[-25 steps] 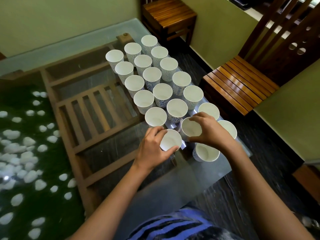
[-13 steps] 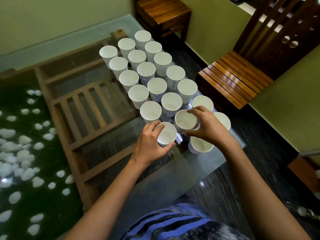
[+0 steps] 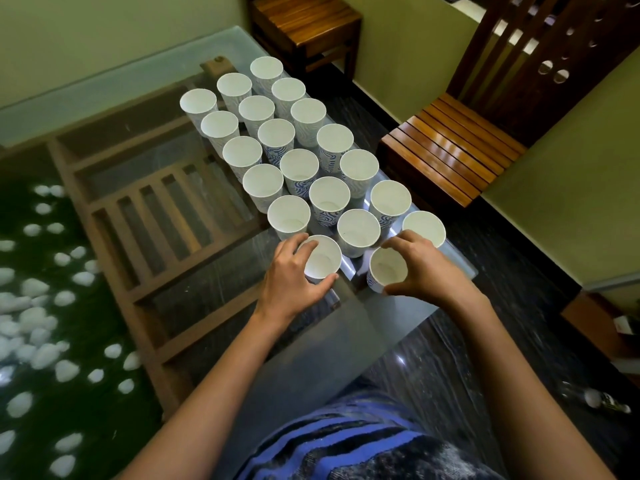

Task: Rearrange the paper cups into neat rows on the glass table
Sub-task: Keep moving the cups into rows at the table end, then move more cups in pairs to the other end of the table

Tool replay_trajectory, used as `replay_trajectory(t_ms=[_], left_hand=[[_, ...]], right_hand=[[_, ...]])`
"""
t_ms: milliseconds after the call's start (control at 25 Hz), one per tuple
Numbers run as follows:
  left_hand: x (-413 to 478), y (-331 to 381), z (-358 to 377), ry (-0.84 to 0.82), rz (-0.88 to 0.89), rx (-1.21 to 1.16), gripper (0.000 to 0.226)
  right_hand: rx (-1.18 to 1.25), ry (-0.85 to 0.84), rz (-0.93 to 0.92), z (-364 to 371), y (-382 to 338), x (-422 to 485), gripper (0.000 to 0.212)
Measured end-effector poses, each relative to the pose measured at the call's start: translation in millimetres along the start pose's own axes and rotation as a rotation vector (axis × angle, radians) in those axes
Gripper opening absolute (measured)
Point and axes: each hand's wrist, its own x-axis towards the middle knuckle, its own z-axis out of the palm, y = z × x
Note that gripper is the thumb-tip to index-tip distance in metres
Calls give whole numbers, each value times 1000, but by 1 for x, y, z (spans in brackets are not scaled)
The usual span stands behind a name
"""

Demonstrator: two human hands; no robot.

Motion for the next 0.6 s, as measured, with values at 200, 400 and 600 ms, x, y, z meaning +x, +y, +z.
replay_trajectory(t_ms=[200,400,600], left_hand=[[-7,2,-11,25,1,-10,59],[-48,-23,-46,74,-137,4,50],[-131,-70,-103,224,-409,30,40]], right_hand=[[-3,21,-29,-3,-10,-1,73],[151,84,-196,11,-74,8,54],[204,-123,-495,67,-181,21,43]])
